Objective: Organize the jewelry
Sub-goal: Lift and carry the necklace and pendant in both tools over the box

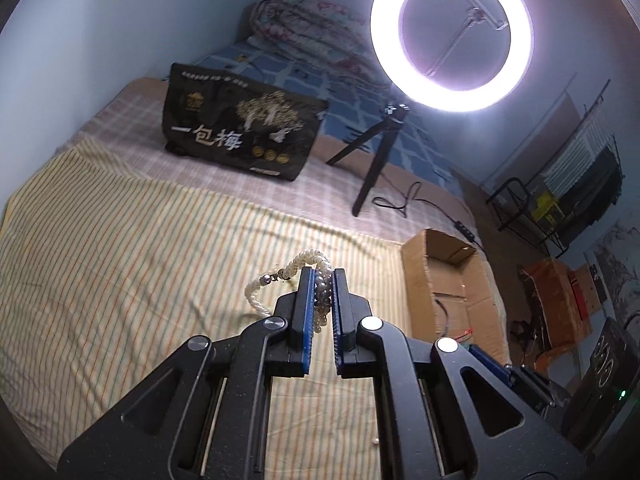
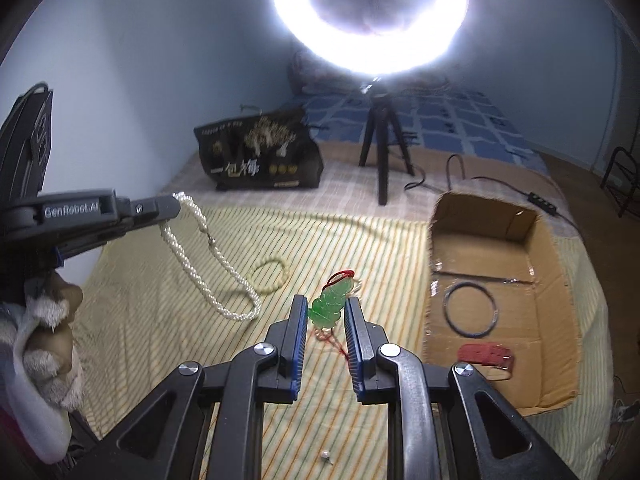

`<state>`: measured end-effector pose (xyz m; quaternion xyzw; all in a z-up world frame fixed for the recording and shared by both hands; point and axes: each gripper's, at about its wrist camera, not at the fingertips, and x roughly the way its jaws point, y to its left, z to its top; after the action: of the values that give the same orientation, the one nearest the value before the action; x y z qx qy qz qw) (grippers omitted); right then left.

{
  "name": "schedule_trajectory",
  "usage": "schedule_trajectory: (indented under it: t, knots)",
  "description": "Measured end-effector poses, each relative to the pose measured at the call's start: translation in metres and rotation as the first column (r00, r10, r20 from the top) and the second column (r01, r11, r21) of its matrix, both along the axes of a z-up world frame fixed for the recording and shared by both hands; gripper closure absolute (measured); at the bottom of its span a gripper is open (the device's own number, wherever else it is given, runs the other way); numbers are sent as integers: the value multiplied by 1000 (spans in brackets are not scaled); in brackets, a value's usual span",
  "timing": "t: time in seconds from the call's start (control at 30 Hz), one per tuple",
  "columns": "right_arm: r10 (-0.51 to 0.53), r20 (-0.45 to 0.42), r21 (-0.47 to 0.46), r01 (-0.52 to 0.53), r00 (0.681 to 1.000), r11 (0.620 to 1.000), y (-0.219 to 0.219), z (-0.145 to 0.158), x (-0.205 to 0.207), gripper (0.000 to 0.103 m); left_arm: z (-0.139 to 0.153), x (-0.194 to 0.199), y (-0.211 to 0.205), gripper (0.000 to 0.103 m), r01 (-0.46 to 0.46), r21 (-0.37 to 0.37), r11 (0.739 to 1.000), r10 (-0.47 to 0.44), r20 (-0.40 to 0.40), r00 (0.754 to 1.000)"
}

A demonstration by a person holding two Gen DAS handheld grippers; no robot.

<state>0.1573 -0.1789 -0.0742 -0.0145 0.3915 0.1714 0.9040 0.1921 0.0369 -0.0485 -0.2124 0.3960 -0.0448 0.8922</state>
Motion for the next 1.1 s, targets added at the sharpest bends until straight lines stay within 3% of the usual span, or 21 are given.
schedule_trajectory:
  t: [0.53, 1.1]
  knots:
    - [-177, 96, 31, 174, 980, 984, -93, 39, -20, 86, 39, -7, -55, 97, 97, -25, 995, -95, 75, 993]
    - [-285, 61, 28, 284, 957, 959, -158, 25, -21, 86, 79, 31, -142, 97, 216, 14, 976, -216, 130, 968]
